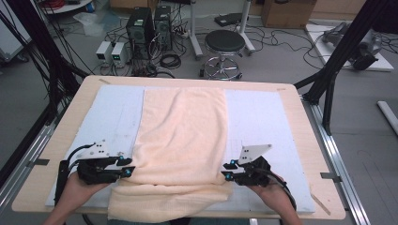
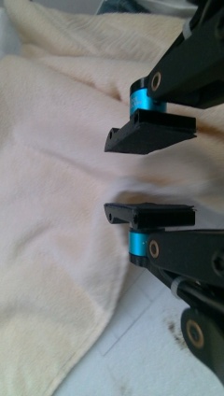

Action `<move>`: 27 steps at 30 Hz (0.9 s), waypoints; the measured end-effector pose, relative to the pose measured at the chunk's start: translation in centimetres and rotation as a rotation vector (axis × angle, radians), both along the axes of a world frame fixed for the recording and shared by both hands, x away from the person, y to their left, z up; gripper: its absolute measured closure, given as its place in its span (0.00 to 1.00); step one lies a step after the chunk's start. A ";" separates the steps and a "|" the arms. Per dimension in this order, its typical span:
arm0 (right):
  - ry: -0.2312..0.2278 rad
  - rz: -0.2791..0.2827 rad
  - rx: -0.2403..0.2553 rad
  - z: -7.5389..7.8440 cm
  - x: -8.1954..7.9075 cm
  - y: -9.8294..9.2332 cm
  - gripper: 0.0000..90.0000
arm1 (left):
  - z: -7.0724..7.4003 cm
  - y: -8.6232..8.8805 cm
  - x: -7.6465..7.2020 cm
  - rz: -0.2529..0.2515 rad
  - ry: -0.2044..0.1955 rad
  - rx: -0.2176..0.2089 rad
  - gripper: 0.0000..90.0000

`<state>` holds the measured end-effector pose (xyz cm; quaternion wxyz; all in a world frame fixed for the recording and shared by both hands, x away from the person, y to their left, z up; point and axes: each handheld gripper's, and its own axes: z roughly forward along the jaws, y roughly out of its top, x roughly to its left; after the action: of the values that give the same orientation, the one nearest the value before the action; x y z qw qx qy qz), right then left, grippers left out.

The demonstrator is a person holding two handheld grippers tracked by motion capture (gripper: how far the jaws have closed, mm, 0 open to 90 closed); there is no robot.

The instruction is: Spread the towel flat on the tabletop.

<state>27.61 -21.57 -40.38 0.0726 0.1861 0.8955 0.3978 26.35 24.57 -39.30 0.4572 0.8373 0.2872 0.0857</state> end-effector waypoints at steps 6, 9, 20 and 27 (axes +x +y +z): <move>0.051 0.005 -0.037 -1.9 2.1 1.2 0.81 | -2.3 -1.8 2.5 0.001 0.066 0.065 0.72; 0.050 0.008 -0.032 -1.9 2.8 2.0 0.79 | -3.3 -1.9 3.4 0.008 0.096 0.117 0.74; 0.058 0.028 -0.078 -2.8 4.4 5.3 0.76 | -4.2 0.0 3.1 0.048 0.080 0.146 0.77; 0.056 0.024 -0.082 -2.8 4.2 4.9 0.96 | -4.2 -0.4 2.9 0.058 0.056 0.167 0.93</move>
<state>31.77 -16.67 -43.19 0.0504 0.1832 0.9148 0.3563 29.29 24.14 -43.51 0.3751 0.8658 0.3160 0.0993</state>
